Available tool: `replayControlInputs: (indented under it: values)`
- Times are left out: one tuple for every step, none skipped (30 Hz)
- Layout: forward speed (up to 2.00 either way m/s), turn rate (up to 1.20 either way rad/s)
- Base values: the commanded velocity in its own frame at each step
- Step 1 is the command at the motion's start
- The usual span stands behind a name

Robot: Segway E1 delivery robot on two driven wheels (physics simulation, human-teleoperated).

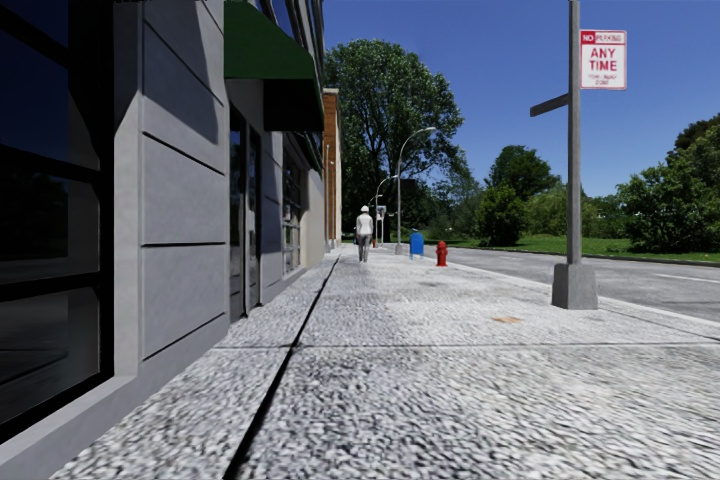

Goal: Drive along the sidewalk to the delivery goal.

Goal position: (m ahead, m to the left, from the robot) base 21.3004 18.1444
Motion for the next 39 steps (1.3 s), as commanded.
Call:
replayControlInputs:
  values:
    - [2.0, 0.0]
    - [2.0, 0.0]
    - [2.0, 0.0]
    - [2.0, 0.0]
    - [2.0, 0.0]
    - [2.0, 0.0]
    - [2.0, 0.0]
    - [2.0, 0.0]
    - [2.0, 0.0]
    - [2.0, 0.0]
    - [2.0, 0.0]
    - [2.0, 0.0]
    - [2.0, 0.0]
    - [2.0, 0.0]
    - [2.0, 0.0]
    - [2.0, 0.0]
    - [2.0, 0.0]
    - [2.0, 0.0]
    - [2.0, 0.0]
    - [2.0, 0.0]
    - [2.0, 0.0]
    - [2.0, 0.0]
    - [2.0, 0.0]
    - [2.0, 0.0]
    - [2.0, 0.0]
    - [2.0, 0.0]
    - [2.0, 0.0]
    - [2.0, 0.0]
    - [2.0, 0.0]
    - [2.0, 0.0]
    - [2.0, 0.0]
    - [2.0, 0.0]
    - [2.0, 0.0]
    - [2.0, 0.0]
    - [2.0, 0.0]
    - [2.0, 0.0]
    - [2.0, 0.0]
    - [2.0, 0.0]
    - [2.0, 0.0]
